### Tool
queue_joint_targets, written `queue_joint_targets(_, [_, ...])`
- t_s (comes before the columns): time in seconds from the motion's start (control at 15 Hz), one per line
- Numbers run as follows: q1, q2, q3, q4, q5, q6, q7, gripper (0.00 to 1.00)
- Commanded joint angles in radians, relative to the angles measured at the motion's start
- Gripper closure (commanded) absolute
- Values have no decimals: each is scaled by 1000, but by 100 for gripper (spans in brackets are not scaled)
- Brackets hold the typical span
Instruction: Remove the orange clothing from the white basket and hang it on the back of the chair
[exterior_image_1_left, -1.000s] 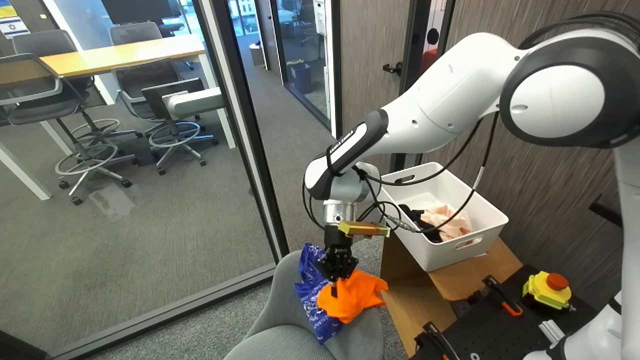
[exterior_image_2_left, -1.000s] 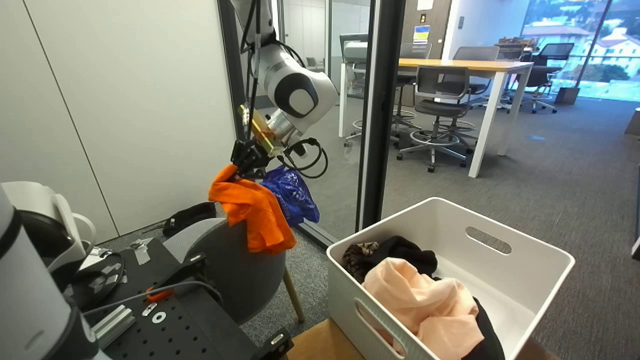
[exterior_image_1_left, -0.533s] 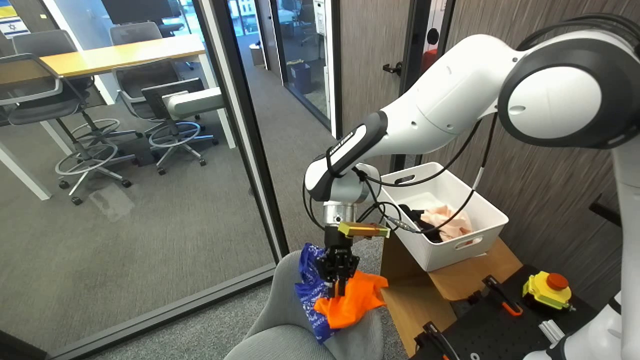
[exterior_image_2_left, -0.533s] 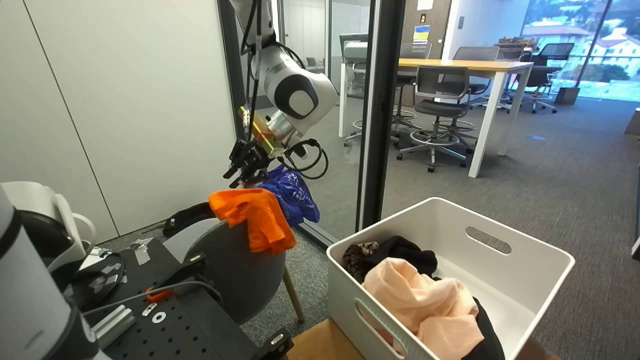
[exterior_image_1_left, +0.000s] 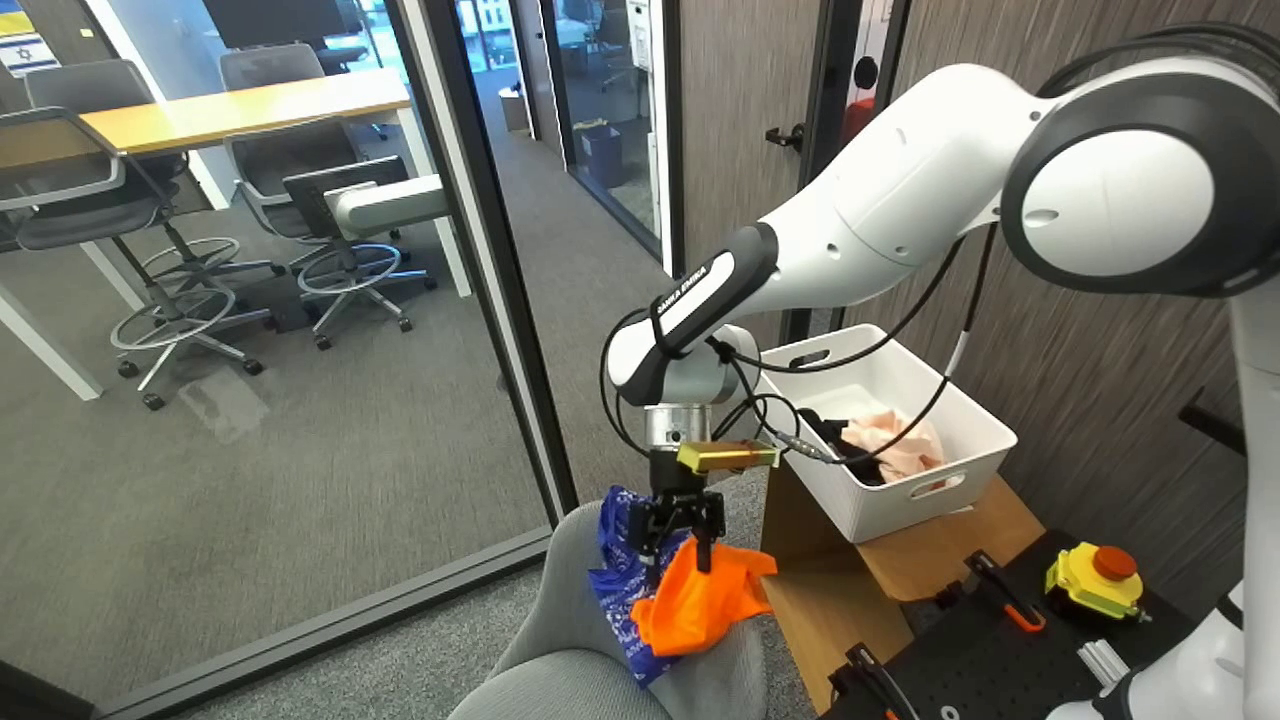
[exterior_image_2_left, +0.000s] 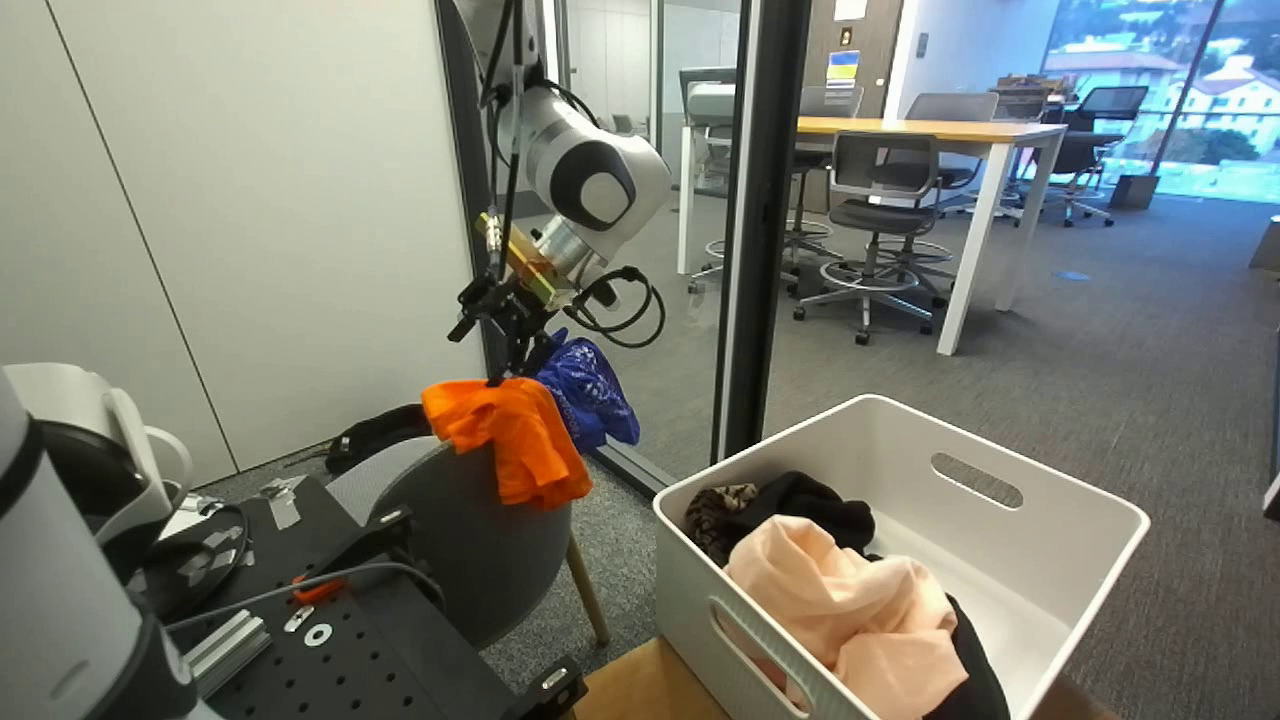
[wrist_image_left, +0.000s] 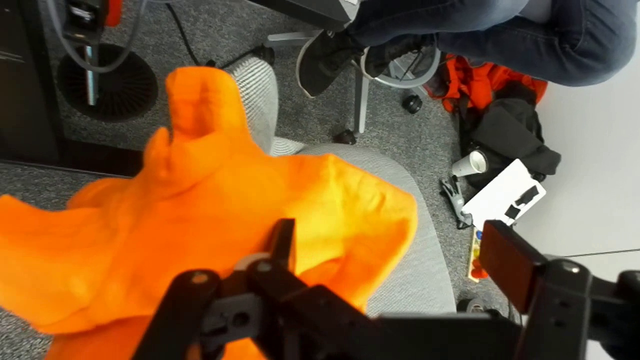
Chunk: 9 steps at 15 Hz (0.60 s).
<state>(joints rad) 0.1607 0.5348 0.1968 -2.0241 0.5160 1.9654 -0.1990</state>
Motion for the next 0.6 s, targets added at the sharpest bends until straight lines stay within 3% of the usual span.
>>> queue_joint_targets(0.0, [23, -120, -17, -44, -147, 7, 79, 0])
queue_joint_targets(0.27, [25, -302, -35, -140, -330, 9, 164, 0])
queue_joint_targets(0.53, [4, -521, -42, -260, -418, 3, 208, 0])
